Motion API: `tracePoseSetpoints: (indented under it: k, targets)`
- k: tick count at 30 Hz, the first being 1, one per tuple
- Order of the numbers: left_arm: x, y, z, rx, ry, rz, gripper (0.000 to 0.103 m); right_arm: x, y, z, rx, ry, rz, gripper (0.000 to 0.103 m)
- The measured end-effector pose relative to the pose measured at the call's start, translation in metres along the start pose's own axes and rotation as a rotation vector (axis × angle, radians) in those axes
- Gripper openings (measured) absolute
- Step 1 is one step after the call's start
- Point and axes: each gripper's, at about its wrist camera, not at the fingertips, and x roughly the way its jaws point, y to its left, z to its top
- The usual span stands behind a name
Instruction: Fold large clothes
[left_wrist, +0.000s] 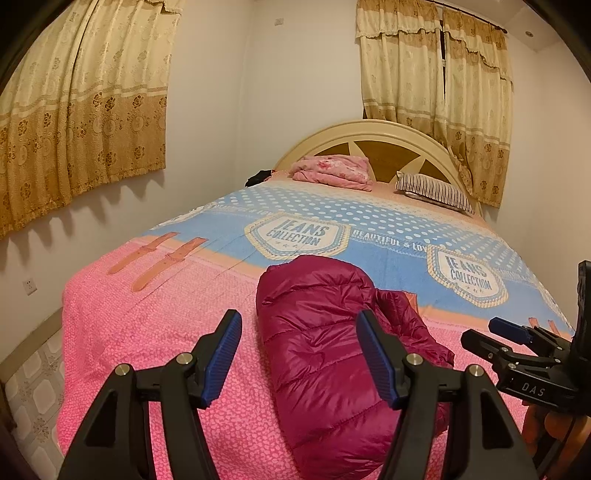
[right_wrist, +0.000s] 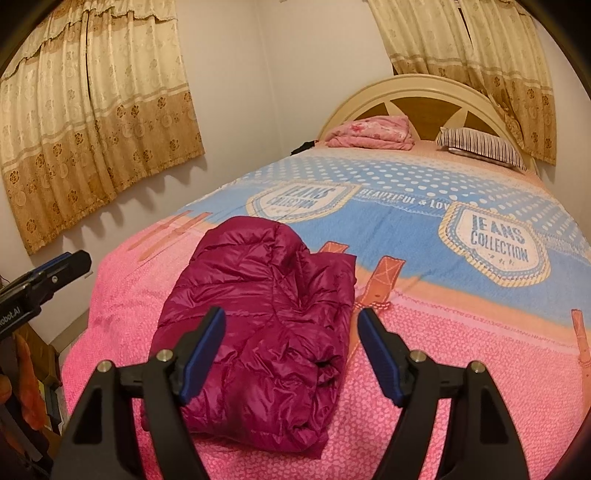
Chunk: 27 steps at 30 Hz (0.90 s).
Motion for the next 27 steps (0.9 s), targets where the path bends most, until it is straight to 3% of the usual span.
tracePoseSetpoints:
  k: [27]
  targets:
    - [0.0047, 0.0004, -0.0046, 0.004, 0.011, 0.004, 0.065, -0.0034, -0.0016, -0.0044, -0.002, 0.009, 0.003, 0.077]
